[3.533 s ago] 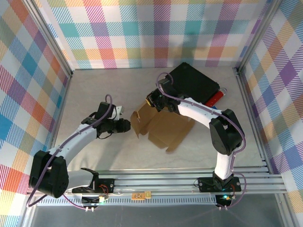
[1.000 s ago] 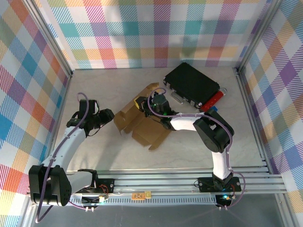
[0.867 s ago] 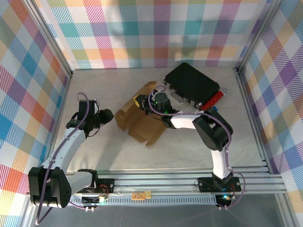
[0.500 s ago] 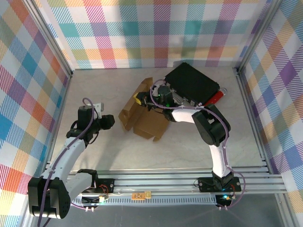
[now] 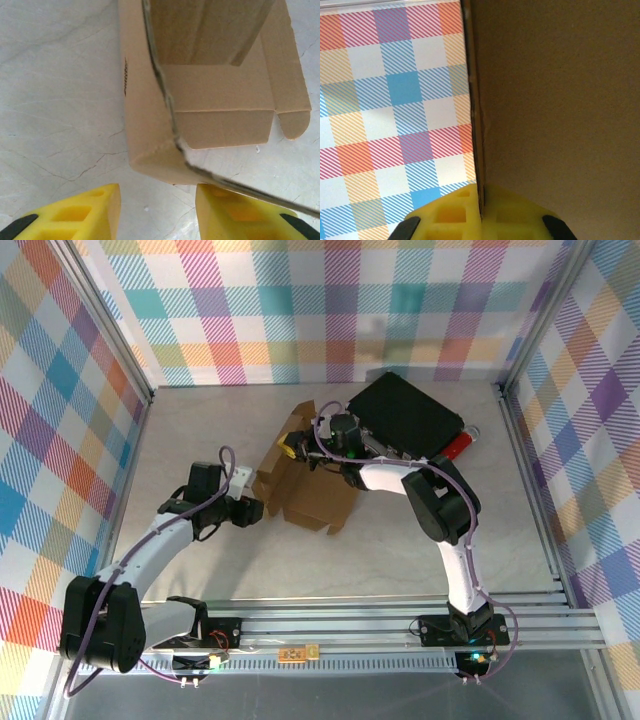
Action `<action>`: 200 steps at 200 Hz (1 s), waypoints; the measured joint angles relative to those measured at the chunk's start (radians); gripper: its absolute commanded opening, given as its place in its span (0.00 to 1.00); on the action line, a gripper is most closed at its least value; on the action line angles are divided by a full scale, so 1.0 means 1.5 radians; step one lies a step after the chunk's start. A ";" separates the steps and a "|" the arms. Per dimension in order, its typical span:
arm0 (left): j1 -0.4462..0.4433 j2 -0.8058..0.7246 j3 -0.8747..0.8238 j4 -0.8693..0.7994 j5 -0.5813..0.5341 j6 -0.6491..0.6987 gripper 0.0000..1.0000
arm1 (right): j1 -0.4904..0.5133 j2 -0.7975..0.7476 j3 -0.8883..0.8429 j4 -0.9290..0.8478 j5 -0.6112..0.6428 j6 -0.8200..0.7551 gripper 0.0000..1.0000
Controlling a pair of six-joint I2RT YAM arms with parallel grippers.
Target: Fold the paper box
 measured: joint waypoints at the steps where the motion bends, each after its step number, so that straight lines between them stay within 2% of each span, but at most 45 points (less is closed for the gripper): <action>1: 0.000 0.001 0.000 0.000 0.000 0.001 0.44 | 0.000 0.001 0.000 0.000 0.000 0.000 0.00; 105: -0.078 0.063 0.009 0.083 -0.033 0.011 0.43 | -0.012 0.013 0.013 -0.002 -0.004 0.008 0.00; 200: -0.133 0.105 0.013 0.180 -0.127 -0.036 0.45 | -0.020 0.024 0.036 0.005 0.024 0.033 0.00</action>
